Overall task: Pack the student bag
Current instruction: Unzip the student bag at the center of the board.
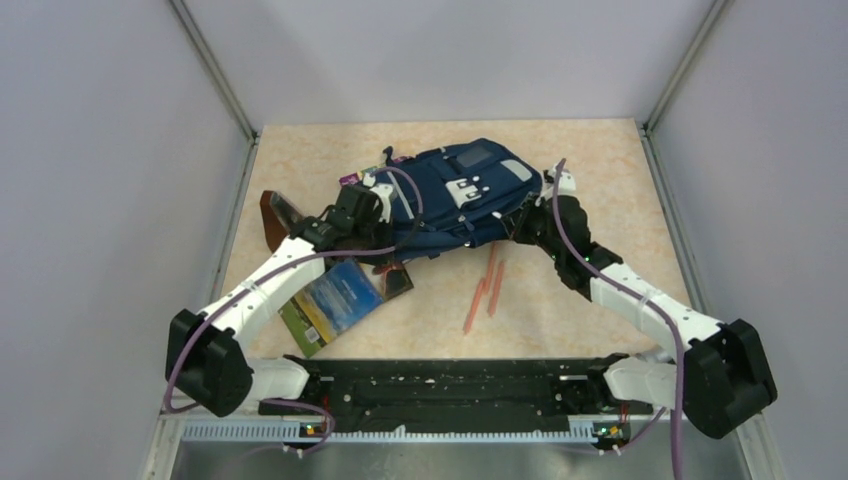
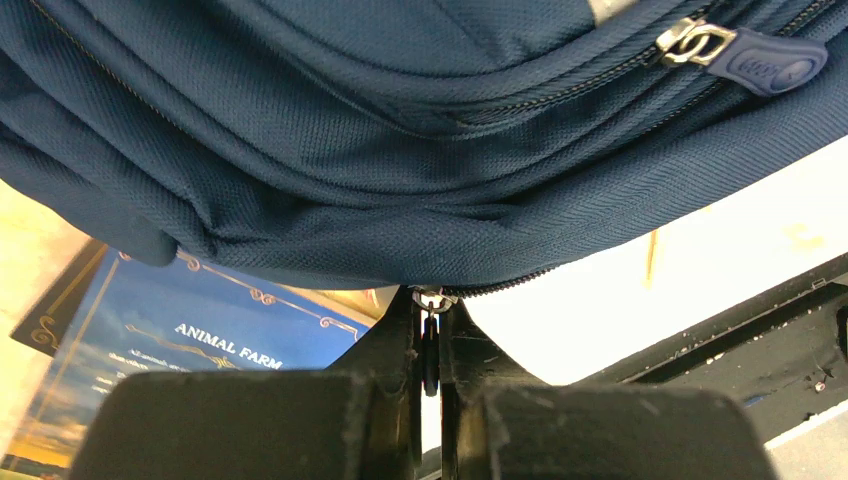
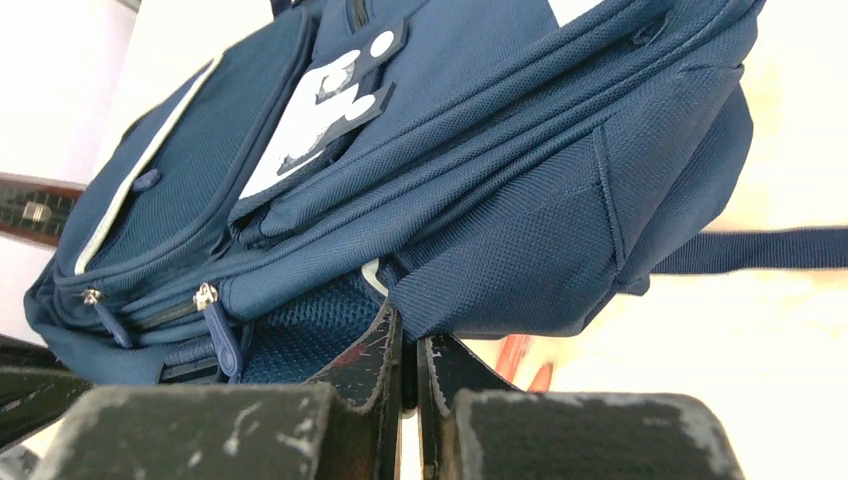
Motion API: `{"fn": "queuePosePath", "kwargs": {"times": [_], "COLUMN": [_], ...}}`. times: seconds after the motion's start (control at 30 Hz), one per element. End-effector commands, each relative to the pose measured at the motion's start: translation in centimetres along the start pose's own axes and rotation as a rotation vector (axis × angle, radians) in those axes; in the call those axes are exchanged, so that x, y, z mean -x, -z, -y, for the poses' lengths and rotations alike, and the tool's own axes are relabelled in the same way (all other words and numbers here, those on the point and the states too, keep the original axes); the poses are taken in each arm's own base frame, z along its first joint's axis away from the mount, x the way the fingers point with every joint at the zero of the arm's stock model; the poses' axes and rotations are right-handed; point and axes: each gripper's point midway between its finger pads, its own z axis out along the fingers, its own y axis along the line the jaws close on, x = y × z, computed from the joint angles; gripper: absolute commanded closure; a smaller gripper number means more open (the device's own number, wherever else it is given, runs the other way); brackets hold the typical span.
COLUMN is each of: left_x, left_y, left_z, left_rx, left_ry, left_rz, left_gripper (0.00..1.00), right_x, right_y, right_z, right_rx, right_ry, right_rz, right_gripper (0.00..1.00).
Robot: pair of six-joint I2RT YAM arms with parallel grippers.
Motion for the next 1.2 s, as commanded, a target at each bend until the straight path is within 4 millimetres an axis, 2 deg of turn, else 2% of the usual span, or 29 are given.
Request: {"fn": "queuePosePath", "kwargs": {"times": [0.0,0.13,0.23,0.27,0.33,0.4,0.5,0.6,0.67,0.77,0.83,1.03,1.17], "left_x": [3.0,4.3,4.0,3.8,3.2,2.6,2.2,1.9,1.7,1.4,1.2,1.1,1.2], "left_y": [1.7,1.6,1.3,1.1,0.8,0.7,0.4,0.5,0.5,0.5,0.4,0.5,0.6], "left_z": [0.6,2.3,3.5,3.6,3.6,4.0,4.6,5.0,5.2,5.4,5.4,5.3,5.1], "left_rx": [-0.009,-0.11,-0.188,-0.196,-0.202,-0.227,-0.271,-0.295,-0.311,-0.328,-0.327,-0.323,-0.314], "left_ry": [-0.088,-0.121,-0.13,-0.128,-0.122,-0.111,-0.103,-0.101,-0.105,-0.114,-0.12,-0.127,-0.134], "left_rz": [0.027,0.121,0.122,0.113,0.085,0.058,0.044,0.026,0.017,-0.001,-0.013,-0.021,-0.011], "left_gripper": [1.0,1.0,1.0,1.0,1.0,1.0,1.0,1.0,1.0,1.0,1.0,1.0,1.0], "right_x": [7.4,8.5,9.2,9.2,9.2,9.1,9.1,7.7,6.8,4.3,2.6,-1.4,-3.3], "right_y": [-0.6,-2.1,-2.9,-3.0,-2.8,-2.0,0.1,2.4,3.8,5.6,6.4,5.9,4.8], "right_z": [0.1,2.1,2.7,2.5,1.5,0.5,0.0,-0.1,-1.6,-4.3,-6.2,-9.4,-10.8], "right_rx": [-0.055,-0.136,-0.147,-0.138,-0.091,-0.043,-0.003,0.055,0.17,0.337,0.379,0.477,0.423], "right_ry": [0.041,0.043,0.04,0.05,0.071,0.082,0.11,0.209,0.302,0.47,0.608,0.739,0.838], "right_rz": [0.2,0.21,0.193,0.181,0.156,0.144,0.16,0.154,0.155,0.126,0.137,0.128,0.121], "right_gripper": [1.0,1.0,0.97,0.9,0.61,0.36,0.24,0.22,0.23,0.25,0.25,0.27,0.28]}}
